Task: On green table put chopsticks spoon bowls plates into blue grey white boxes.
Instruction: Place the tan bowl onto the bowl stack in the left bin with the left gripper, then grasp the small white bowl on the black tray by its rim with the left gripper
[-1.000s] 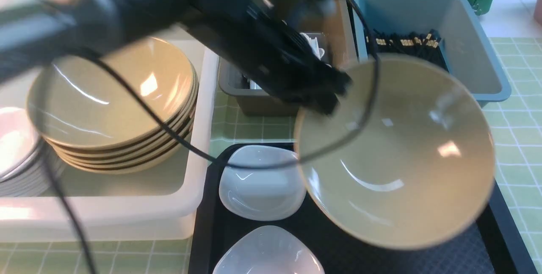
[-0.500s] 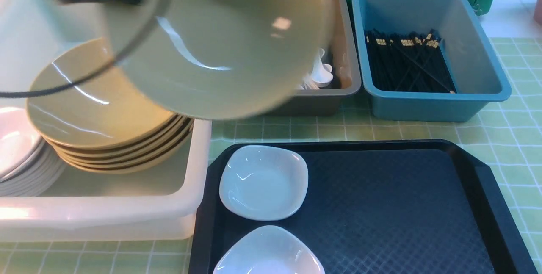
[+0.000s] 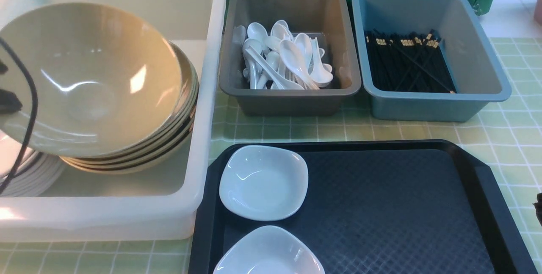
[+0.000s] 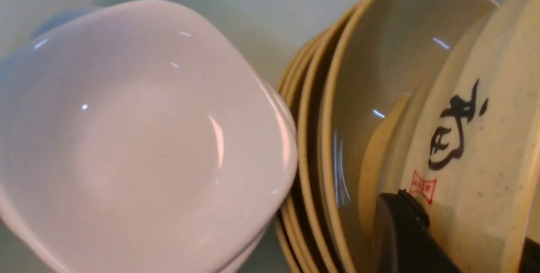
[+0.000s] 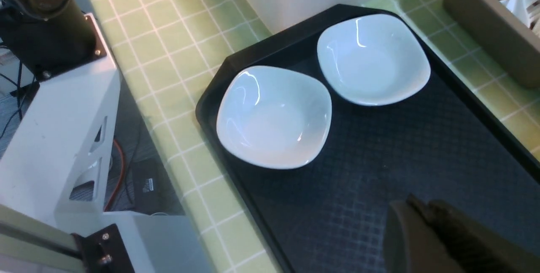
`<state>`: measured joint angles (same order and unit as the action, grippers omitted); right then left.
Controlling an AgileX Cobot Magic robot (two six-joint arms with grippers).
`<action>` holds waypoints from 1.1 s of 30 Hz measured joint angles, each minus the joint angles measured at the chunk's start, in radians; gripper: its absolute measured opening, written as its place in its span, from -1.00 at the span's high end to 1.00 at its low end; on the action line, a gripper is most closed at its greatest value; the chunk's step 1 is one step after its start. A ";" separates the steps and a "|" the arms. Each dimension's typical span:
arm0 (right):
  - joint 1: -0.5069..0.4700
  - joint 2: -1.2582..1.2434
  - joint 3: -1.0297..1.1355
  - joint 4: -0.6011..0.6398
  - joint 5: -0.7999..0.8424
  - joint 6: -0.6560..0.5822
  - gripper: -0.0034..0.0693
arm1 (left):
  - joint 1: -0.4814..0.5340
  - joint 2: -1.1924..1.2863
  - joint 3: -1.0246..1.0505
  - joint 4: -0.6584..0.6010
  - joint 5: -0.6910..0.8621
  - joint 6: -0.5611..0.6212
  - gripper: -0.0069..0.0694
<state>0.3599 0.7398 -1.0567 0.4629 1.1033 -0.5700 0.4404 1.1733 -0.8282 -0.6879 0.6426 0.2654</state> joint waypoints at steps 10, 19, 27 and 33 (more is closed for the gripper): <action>0.000 0.000 0.000 0.000 0.025 0.000 0.75 | -0.031 -0.004 0.016 -0.002 -0.035 -0.135 0.23; 0.000 0.000 0.000 0.001 0.030 0.000 0.72 | -0.091 -0.009 -0.024 0.238 -0.007 -0.273 -0.86; 0.000 0.000 0.000 0.001 0.058 -0.001 0.71 | -0.180 -0.009 -0.336 0.285 0.279 -0.185 -0.92; 0.000 0.000 0.000 0.001 0.052 -0.001 0.69 | -0.443 0.015 -0.479 0.208 0.413 -0.035 -0.91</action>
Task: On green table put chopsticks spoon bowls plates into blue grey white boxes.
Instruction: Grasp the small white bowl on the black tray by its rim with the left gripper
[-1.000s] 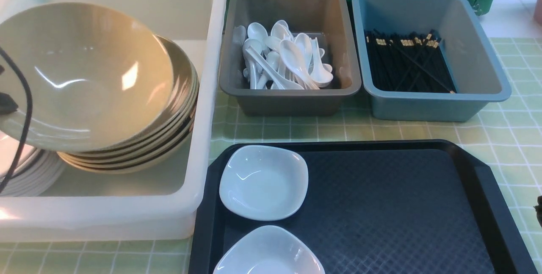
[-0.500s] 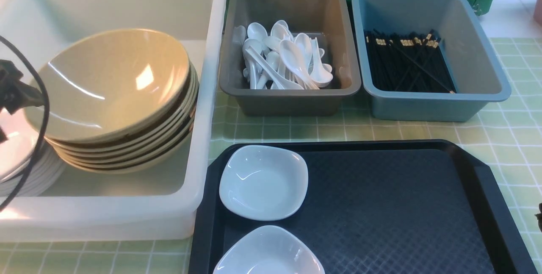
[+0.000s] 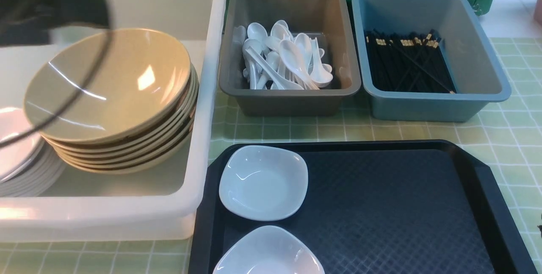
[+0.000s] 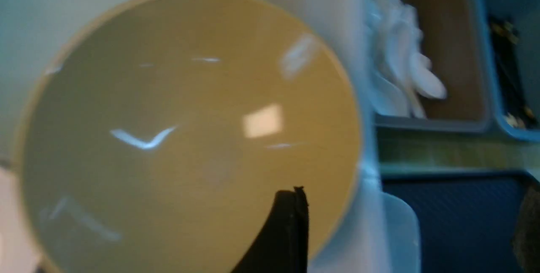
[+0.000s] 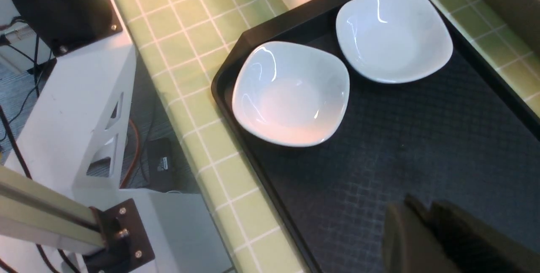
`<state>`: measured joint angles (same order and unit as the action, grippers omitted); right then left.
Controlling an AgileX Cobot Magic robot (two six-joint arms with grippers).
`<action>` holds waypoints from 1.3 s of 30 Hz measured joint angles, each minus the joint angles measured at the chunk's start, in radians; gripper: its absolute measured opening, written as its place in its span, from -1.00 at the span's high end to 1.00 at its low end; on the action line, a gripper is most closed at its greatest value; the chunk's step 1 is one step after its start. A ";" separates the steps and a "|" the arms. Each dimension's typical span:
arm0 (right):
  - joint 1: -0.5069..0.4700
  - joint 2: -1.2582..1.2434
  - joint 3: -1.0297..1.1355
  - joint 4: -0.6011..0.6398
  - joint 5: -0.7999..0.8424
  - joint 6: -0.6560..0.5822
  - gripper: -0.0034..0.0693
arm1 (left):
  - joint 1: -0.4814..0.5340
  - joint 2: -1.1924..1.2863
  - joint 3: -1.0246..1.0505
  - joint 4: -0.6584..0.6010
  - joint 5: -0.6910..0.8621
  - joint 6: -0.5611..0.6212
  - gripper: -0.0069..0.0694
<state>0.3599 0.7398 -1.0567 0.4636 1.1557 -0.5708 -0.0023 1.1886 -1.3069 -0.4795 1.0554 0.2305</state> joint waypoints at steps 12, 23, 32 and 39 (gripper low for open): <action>0.000 0.000 0.000 0.000 -0.021 0.000 0.66 | -0.585 0.408 -0.092 0.140 0.043 -0.137 -0.54; 0.000 0.000 0.000 0.000 -0.009 0.000 0.63 | -0.778 0.790 -0.366 0.458 0.117 -0.435 -0.54; 0.000 0.000 0.000 0.000 0.003 -0.008 0.61 | -0.779 0.922 -0.402 0.525 0.127 -0.475 -0.54; 0.000 0.000 0.000 0.000 0.006 -0.015 0.60 | -0.779 0.972 -0.402 0.533 0.132 -0.475 -0.45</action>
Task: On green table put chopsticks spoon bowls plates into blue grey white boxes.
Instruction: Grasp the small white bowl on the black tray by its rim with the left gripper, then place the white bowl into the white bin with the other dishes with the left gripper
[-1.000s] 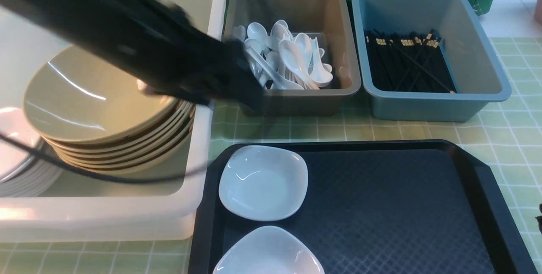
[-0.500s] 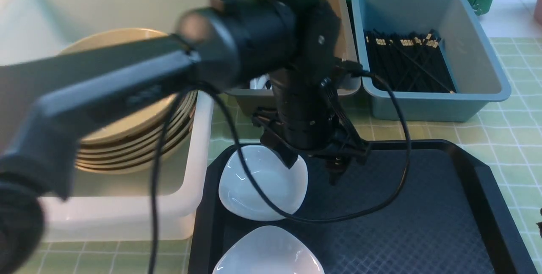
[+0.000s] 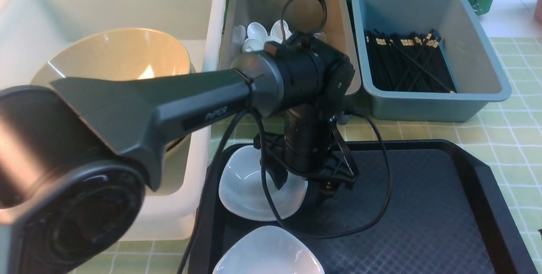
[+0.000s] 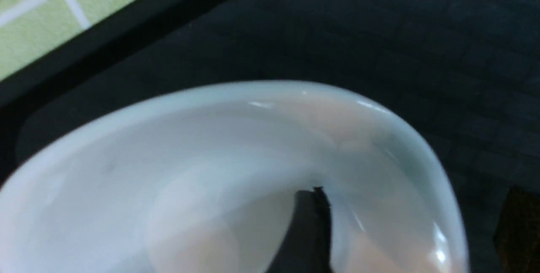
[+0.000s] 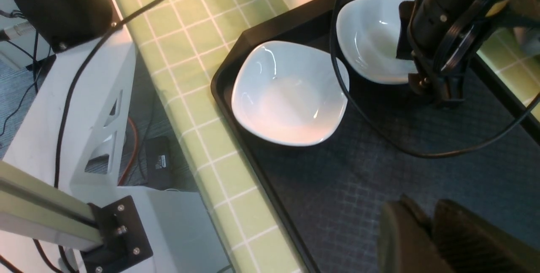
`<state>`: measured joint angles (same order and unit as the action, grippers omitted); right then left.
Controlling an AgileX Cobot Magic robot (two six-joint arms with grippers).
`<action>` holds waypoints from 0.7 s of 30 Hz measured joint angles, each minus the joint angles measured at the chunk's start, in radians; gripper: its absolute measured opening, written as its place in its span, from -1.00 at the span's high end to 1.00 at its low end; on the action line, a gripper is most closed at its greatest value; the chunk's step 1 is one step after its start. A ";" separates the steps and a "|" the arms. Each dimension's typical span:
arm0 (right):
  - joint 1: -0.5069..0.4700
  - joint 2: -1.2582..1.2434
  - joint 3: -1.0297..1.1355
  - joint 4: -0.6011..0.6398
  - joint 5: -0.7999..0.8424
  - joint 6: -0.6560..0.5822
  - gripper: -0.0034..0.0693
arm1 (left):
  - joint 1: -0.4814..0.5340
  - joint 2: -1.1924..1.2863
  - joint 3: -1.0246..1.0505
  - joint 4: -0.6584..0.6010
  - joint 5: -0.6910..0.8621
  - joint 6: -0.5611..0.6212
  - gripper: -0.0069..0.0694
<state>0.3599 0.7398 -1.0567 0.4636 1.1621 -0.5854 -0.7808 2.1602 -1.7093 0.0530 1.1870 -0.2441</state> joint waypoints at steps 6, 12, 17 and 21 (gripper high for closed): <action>0.000 0.000 0.000 0.000 0.001 0.000 0.59 | 0.000 0.012 0.000 0.046 0.017 0.004 0.12; 0.000 0.000 0.000 0.000 0.001 0.000 0.57 | -0.001 -0.001 -0.009 0.070 0.047 0.047 0.54; 0.000 0.000 0.000 0.000 0.001 0.000 0.55 | 0.001 -0.038 -0.009 -0.015 0.039 0.113 0.55; 0.000 0.000 0.000 0.000 0.001 -0.002 0.55 | 0.000 -0.103 -0.009 -0.053 0.024 0.136 0.76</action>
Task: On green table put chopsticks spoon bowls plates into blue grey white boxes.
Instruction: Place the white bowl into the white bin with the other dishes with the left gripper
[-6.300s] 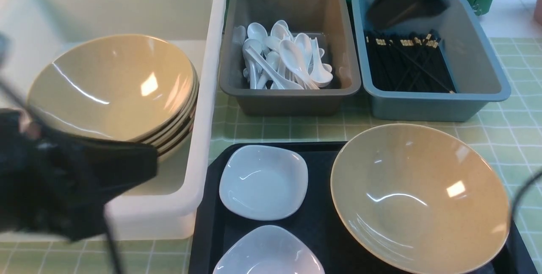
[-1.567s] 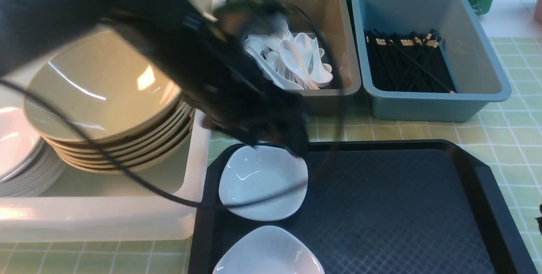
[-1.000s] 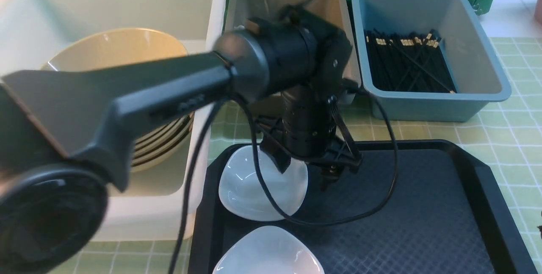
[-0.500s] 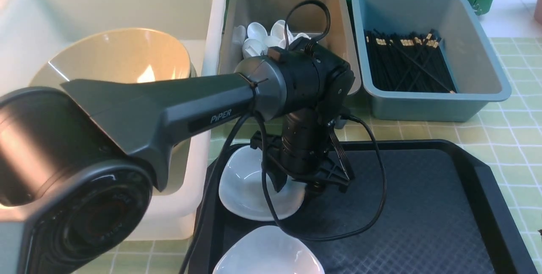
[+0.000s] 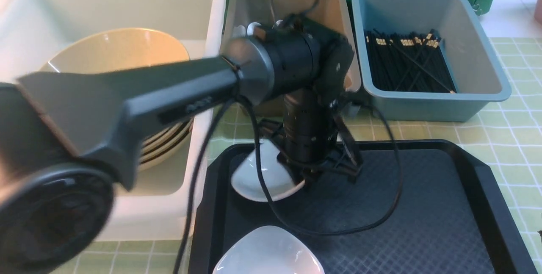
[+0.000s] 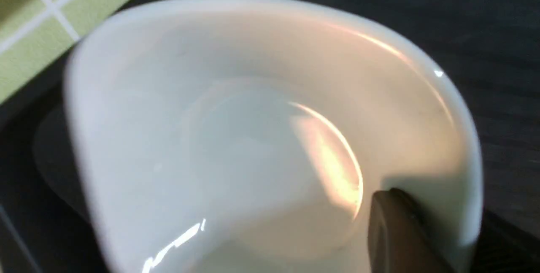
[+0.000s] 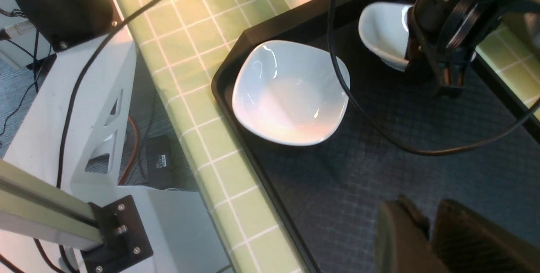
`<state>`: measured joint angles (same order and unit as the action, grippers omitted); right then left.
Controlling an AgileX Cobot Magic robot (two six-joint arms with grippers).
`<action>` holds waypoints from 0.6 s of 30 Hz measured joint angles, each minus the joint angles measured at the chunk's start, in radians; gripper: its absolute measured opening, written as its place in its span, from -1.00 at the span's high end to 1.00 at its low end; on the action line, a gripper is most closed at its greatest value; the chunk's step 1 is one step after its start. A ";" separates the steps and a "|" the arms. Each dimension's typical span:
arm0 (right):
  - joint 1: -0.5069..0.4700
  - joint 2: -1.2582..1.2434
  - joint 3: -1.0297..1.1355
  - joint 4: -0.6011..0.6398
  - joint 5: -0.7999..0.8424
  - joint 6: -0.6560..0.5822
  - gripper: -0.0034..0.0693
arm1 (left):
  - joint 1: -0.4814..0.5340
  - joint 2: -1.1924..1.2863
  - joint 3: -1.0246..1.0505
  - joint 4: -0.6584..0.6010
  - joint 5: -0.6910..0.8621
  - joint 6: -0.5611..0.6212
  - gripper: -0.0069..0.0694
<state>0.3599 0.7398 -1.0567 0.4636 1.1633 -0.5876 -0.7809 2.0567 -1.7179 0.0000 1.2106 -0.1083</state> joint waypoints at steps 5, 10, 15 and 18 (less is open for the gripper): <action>0.000 0.000 0.000 0.000 0.000 -0.001 0.55 | 0.000 -0.093 0.000 0.000 -0.030 0.036 0.78; 0.000 0.000 0.000 0.000 0.000 -0.009 0.55 | 0.000 -0.195 0.000 0.000 -0.060 0.065 0.78; 0.000 0.000 0.000 0.000 0.000 -0.011 0.53 | -0.002 -0.308 0.000 0.042 -0.060 0.073 0.78; 0.000 0.000 0.000 0.001 -0.002 -0.013 0.52 | -0.002 -0.390 0.000 0.115 -0.045 0.082 0.78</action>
<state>0.3599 0.7398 -1.0567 0.4648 1.1611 -0.6007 -0.7828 1.6671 -1.7179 0.1145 1.1657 -0.0263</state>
